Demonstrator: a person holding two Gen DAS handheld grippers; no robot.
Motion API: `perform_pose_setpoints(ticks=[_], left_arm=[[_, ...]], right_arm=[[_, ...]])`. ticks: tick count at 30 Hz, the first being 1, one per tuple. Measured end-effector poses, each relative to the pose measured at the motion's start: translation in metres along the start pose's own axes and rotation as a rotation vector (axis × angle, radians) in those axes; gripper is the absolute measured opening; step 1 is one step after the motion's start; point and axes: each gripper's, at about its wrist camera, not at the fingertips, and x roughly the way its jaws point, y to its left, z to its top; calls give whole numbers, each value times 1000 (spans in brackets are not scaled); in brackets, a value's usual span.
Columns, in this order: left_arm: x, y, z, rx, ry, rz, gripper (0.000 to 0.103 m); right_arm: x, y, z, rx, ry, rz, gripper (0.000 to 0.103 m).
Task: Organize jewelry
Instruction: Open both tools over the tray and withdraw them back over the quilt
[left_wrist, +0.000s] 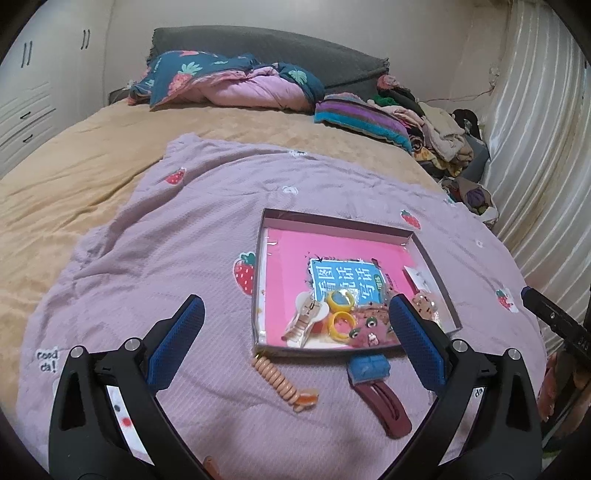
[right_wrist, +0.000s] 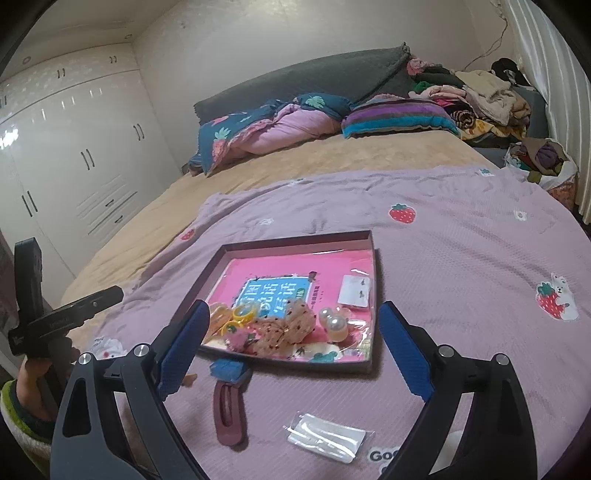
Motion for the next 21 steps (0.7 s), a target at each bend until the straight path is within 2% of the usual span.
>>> perform_pose_setpoints(ticks=[8,21], left_arm=[[-22,4,-12,1,-21,14,93],[-45,17,-35,-10,-34,29,93]], right_arm=[[-11,18,-8,-23,-10,33,92],[-11,57,-28,-108,33,72,92]])
